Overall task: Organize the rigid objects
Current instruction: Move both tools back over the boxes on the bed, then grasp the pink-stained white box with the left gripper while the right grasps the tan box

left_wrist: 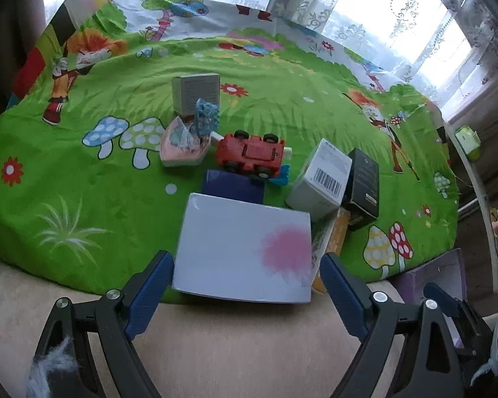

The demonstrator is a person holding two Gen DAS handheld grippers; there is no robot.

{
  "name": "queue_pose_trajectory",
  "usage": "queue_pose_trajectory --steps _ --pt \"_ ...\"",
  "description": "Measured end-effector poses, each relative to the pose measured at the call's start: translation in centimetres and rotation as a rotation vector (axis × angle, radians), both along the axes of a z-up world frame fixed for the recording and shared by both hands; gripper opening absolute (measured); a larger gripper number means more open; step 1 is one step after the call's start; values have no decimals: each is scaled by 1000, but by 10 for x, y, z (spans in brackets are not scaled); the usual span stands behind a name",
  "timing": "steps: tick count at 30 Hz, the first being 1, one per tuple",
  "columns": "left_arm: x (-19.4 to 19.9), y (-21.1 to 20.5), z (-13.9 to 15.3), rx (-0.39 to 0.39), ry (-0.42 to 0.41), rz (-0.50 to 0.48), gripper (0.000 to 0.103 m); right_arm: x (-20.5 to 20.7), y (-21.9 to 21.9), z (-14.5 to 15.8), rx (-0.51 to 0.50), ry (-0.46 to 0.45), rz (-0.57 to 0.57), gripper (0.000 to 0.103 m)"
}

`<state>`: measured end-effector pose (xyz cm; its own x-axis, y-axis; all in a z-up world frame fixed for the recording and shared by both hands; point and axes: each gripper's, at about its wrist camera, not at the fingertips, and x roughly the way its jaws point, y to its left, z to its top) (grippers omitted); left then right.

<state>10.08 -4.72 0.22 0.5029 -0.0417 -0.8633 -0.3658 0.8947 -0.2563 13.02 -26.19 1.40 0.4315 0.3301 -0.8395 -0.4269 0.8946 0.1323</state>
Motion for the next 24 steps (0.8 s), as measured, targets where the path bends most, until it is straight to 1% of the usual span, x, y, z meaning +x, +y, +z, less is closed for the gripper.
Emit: queue_pose_trajectory --steps 1,5,7,12,17,19,24 --pt "2 -1 -1 9 11 -1 94 0 1 0 -1 1 1 90" --pt "12 -6 -10 39 71 -25 94 2 5 -2 -2 10 3 90" --pt "13 -7 -12 43 82 -37 94 3 6 -2 -5 9 5 90" --pt "13 -7 -14 52 85 -43 94 2 6 -1 -6 9 6 90" --pt "9 -5 -11 62 72 -55 91 3 11 0 -4 10 11 90" --pt "3 -2 -11 61 66 -47 91 4 14 1 3 12 13 90" --pt "-14 15 -8 37 41 9 90 4 28 2 10 16 29 90"
